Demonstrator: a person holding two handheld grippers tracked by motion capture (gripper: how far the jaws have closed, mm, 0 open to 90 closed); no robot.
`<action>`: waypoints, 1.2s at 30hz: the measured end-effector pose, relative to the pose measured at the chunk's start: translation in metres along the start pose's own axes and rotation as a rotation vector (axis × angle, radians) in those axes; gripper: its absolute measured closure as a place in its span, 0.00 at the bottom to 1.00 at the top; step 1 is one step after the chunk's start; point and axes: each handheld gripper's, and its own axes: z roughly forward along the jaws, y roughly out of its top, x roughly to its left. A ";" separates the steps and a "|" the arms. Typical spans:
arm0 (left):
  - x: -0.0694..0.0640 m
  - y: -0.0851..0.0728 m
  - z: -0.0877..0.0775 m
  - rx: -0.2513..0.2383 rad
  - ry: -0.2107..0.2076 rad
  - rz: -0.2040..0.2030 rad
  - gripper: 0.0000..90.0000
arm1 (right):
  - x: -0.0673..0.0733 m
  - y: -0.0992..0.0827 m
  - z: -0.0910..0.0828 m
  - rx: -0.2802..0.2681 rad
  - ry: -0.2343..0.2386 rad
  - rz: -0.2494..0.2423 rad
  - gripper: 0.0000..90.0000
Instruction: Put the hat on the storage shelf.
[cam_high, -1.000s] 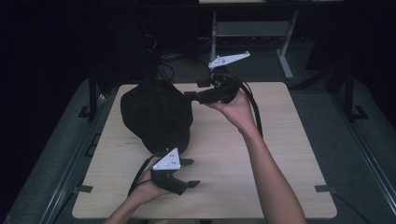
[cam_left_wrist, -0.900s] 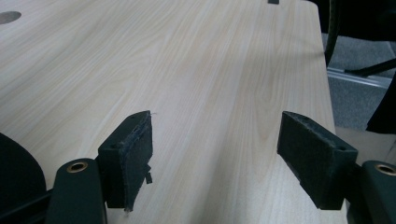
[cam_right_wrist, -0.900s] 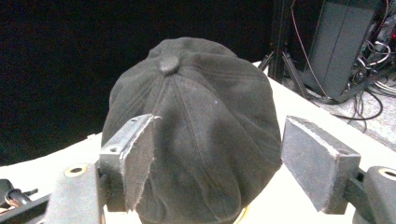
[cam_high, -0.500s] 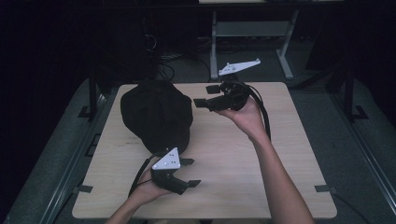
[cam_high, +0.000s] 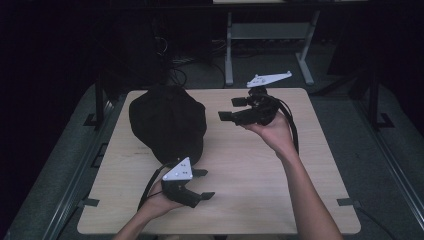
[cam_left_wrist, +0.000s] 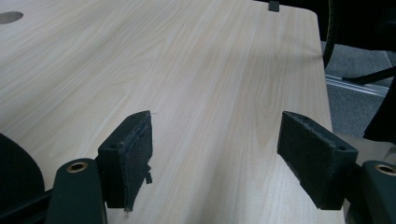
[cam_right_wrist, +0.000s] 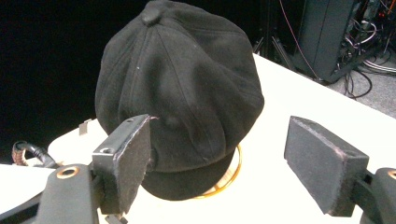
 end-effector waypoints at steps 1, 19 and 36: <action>0.000 0.000 0.000 0.000 0.001 -0.006 0.29 | -0.001 -0.001 -0.001 0.004 -0.004 0.002 0.25; 0.001 -0.002 -0.001 0.012 0.005 -0.009 0.29 | -0.013 -0.032 -0.024 0.011 -0.035 0.055 0.25; 0.002 -0.003 -0.001 0.012 0.006 -0.016 0.29 | -0.022 -0.062 -0.038 0.029 -0.049 0.093 0.25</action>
